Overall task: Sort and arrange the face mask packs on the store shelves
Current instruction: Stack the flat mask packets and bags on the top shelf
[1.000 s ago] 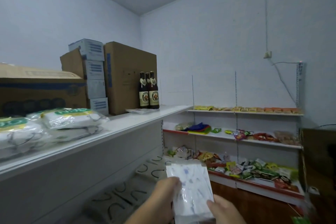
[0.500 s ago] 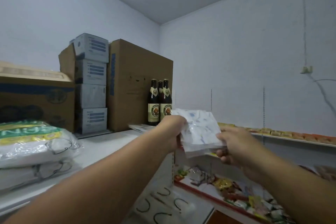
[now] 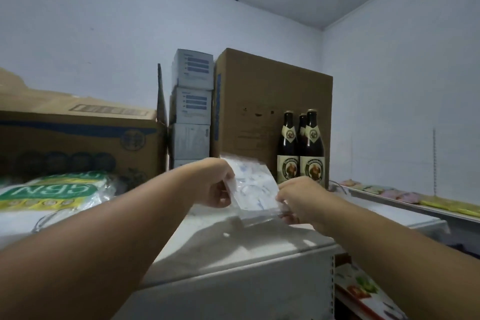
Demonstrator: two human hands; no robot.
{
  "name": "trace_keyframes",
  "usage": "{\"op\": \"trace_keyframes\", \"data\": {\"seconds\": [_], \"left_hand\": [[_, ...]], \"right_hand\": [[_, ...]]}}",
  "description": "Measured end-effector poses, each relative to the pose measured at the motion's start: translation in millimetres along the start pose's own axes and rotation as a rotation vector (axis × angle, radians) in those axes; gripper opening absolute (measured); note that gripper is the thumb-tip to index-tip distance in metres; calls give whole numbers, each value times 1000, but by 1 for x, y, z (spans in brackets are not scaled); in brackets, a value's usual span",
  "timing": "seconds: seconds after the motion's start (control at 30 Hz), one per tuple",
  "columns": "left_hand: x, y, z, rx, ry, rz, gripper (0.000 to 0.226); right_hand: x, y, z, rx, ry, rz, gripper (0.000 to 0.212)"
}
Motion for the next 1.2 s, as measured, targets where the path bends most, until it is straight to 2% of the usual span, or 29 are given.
{"op": "trace_keyframes", "data": {"seconds": [0.17,0.3,0.43,0.5,0.53,0.63,0.7,0.8,0.9,0.97,1.07,1.2], "left_hand": [[28,-7,20,65,252,103,22],[36,-31,34,137,325,219,19],[39,-34,38,37,420,329,16],[36,-35,41,-22,467,380,13],[34,-36,42,-42,472,397,16],[30,-35,45,-62,439,381,27],[29,-33,47,-47,422,368,27],[30,-32,49,-37,422,360,23],[33,-34,49,-53,430,363,45],[34,-36,49,-69,427,370,52],[33,-37,45,-87,413,386,22],[30,-39,41,-114,406,413,20]], "right_hand": [[-21,-10,45,168,-200,-223,34],[-34,4,63,304,-173,-467,31],[-36,4,64,429,-123,-604,9],[-38,5,64,481,-123,-680,20],[-39,5,62,502,-108,-714,27],[-38,6,61,580,-20,-802,32],[-36,6,60,614,-20,-841,41],[-37,9,59,646,-181,-872,60],[-39,10,55,684,-274,-964,74],[-40,11,56,680,-269,-985,74],[-41,11,58,677,-253,-977,63],[-43,13,62,665,-268,-940,59]]}}
Point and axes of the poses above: each hand's wrist, its own z-axis towards the middle knuckle, its own x-axis out of the back of the hand, y = z × x, the point moved 2 cm from there along z, towards the middle knuckle, and after that the axes turned 2 degrees about -x, right-handed, at the moved point
